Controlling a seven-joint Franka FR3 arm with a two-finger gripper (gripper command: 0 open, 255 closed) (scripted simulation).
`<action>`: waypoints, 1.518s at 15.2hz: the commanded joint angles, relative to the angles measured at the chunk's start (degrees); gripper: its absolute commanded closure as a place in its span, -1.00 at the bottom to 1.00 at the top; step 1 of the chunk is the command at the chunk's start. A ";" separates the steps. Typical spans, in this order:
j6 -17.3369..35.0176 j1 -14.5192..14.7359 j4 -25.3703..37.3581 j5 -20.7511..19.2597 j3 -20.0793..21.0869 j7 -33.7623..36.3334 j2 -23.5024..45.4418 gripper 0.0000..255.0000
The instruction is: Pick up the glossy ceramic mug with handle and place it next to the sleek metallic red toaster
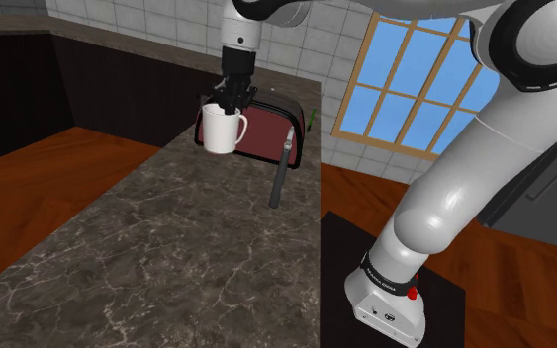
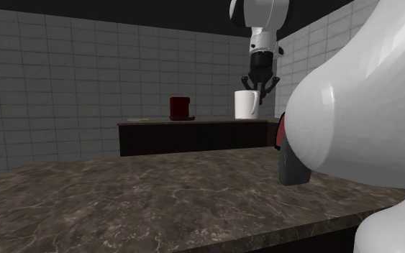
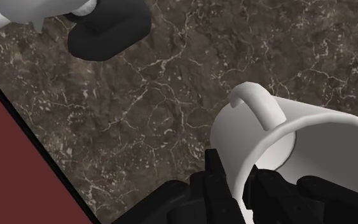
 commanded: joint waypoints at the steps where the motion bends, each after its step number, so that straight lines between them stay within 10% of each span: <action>1: 1.54 0.04 -1.31 0.01 0.07 -0.04 0.18 1.00; 23: 18.45 0.30 -13.74 -0.26 0.70 -0.47 4.74 1.00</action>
